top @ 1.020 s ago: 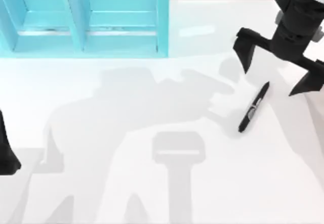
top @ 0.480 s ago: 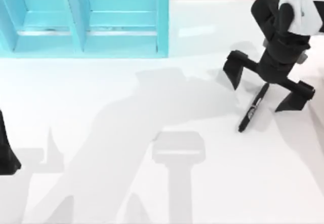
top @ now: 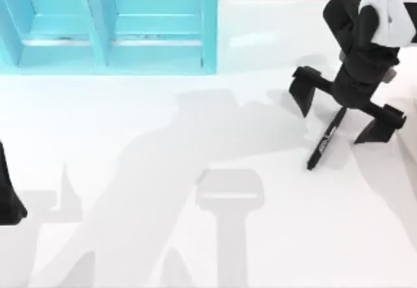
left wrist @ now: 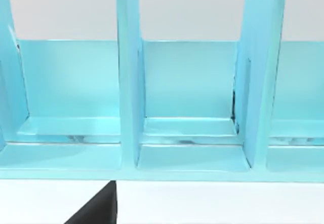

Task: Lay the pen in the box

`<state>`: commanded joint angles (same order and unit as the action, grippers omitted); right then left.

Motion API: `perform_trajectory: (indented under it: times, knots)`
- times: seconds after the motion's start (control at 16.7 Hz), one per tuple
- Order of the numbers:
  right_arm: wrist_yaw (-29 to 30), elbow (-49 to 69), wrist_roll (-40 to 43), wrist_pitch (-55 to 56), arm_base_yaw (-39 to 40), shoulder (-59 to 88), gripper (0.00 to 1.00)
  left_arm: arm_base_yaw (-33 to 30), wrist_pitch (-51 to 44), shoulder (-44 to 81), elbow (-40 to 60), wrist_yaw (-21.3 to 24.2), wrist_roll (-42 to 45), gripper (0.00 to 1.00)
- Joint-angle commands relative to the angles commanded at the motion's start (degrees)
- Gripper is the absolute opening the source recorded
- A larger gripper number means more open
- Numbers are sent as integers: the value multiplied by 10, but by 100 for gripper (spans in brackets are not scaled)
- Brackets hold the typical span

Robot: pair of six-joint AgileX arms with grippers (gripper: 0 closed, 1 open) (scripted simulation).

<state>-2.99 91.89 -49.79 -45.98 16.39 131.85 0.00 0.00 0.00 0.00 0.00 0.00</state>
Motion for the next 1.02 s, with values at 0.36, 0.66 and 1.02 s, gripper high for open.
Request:
perform_trajectory:
  times: [0.36,0.66,1.02]
  knots:
    - [0,0,0,0,0,0,32,0,0,0,0,0,0,100]
    - [0,0,0,0,0,0,0,0,0,0,0,0,0,100]
    - [0,0,0,0,0,0,0,0,0,0,0,0,0,100]
